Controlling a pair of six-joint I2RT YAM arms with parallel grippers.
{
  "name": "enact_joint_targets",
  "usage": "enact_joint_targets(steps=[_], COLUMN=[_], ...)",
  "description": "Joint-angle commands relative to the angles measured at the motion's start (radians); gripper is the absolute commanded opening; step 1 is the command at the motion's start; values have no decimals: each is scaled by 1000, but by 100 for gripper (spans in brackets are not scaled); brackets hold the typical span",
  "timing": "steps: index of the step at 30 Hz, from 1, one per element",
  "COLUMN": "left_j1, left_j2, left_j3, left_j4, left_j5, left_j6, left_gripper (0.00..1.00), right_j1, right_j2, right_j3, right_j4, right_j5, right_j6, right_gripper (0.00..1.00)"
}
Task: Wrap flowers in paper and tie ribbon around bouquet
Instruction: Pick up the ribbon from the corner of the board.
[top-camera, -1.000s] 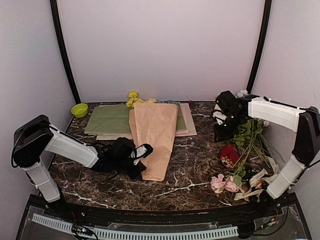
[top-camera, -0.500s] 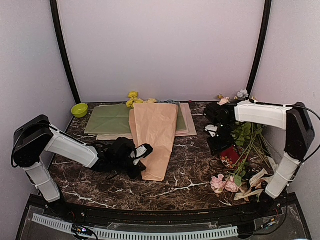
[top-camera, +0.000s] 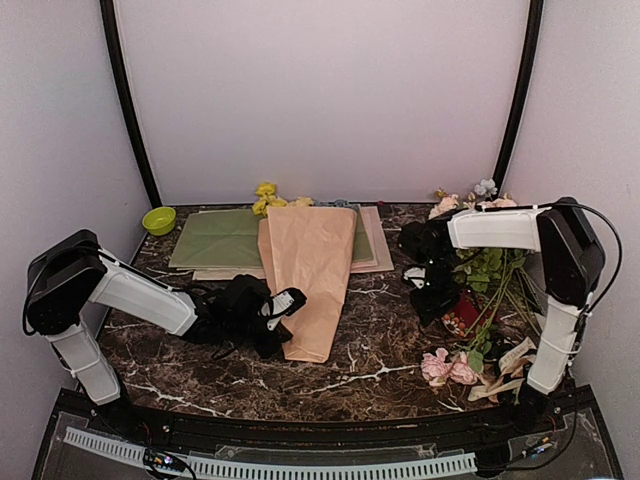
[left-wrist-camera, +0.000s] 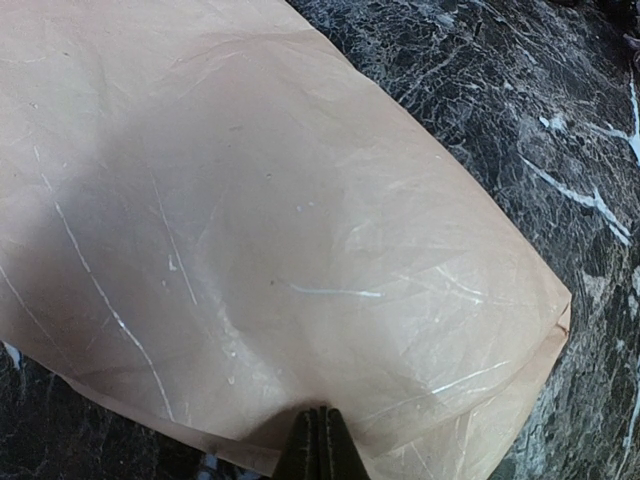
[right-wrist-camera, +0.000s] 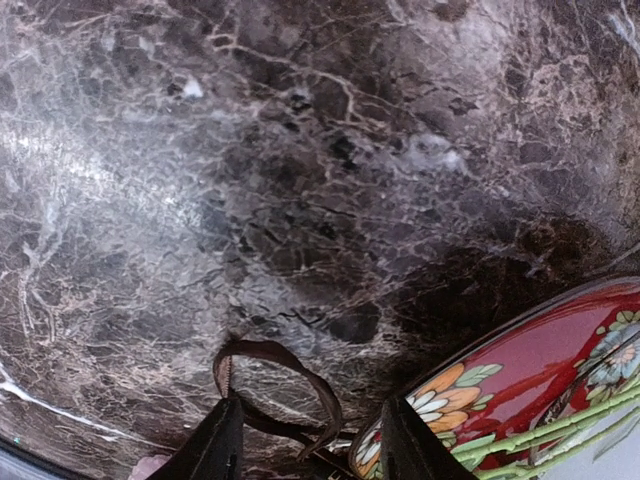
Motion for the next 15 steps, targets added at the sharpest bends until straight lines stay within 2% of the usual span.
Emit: enact_joint_targets(steps=[1,6,15], left_j1=[-5,-4,-4], left_j2=[47,49,53], left_j3=[-45,-42,-40], left_j4=[-159,-162,-164], left_j5=[40,43,43], left_j6=[9,9,11], left_gripper=[0,0,0], right_j1=[-7,-6,-6], right_j2=[22,62,89], right_j3=[31,35,33], right_j4=[1,4,13], right_j5=[28,30,-8], right_j6=[-59,-66,-80], right_gripper=[48,47,34])
